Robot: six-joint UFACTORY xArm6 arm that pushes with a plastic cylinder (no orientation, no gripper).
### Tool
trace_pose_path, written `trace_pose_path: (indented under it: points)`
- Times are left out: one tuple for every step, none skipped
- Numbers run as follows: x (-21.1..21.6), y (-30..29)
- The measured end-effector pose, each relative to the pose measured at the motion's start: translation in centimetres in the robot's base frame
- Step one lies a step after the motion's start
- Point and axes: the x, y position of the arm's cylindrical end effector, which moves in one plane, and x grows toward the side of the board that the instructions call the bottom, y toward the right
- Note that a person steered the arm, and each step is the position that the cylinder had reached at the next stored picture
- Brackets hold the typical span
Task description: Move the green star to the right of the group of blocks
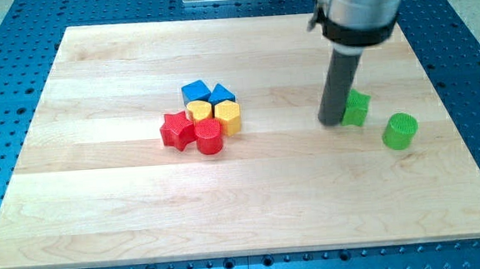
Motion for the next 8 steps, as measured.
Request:
trace_pose_path:
  points:
    - [-3.2,0.0]
    - [-1.9,-2.0]
    - [-5.2,4.1]
    - [-0.9,12.4]
    - [11.4,13.3]
    - [9.3,8.0]
    - [2.9,8.0]
    - [0.3,5.6]
